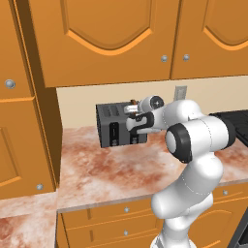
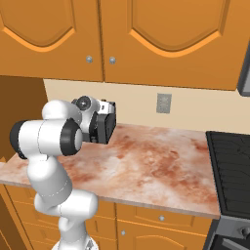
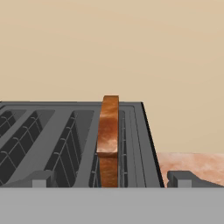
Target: Start the toaster. Once the lever pops up, take the bread to the plate on the dining counter.
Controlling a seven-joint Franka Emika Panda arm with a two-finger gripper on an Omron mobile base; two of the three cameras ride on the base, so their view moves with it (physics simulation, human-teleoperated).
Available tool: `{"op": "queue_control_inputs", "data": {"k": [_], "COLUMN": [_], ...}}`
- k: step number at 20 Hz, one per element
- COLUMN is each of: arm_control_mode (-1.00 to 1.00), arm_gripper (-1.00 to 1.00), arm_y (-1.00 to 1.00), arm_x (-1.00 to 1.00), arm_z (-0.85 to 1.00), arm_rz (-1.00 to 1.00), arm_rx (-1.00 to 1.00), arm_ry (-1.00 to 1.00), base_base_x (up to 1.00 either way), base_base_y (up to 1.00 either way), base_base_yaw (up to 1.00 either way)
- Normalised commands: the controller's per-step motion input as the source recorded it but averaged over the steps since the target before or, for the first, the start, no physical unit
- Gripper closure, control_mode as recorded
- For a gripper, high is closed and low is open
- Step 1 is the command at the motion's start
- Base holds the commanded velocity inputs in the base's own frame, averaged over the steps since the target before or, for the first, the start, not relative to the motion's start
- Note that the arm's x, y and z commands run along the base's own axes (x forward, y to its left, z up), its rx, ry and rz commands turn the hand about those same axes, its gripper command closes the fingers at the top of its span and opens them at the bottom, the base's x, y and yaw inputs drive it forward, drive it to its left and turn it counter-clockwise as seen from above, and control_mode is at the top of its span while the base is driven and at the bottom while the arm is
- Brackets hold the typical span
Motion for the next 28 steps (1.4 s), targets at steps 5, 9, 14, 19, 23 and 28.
{"op": "queue_control_inputs", "data": {"k": [5, 9, 14, 19, 23, 28], "arm_control_mode": [-1.0, -1.0, -1.0, -1.0, -1.0, -1.0], "arm_gripper": [-1.0, -1.0, -1.0, -1.0, -1.0, -1.0], "arm_y": [0.0, 0.0, 0.0, 0.0, 0.0, 0.0], "arm_x": [0.0, 0.0, 0.0, 0.0, 0.0, 0.0], "arm_z": [0.0, 0.0, 0.0, 0.0, 0.0, 0.0], "arm_rz": [0.0, 0.0, 0.0, 0.0, 0.0, 0.0], "arm_rx": [0.0, 0.0, 0.0, 0.0, 0.0, 0.0], "arm_ry": [0.0, 0.0, 0.0, 0.0, 0.0, 0.0], "base_base_x": [0.0, 0.0, 0.0, 0.0, 0.0, 0.0], "base_base_y": [0.0, 0.0, 0.0, 0.0, 0.0, 0.0], "base_base_yaw": [0.0, 0.0, 0.0, 0.0, 0.0, 0.0]}}
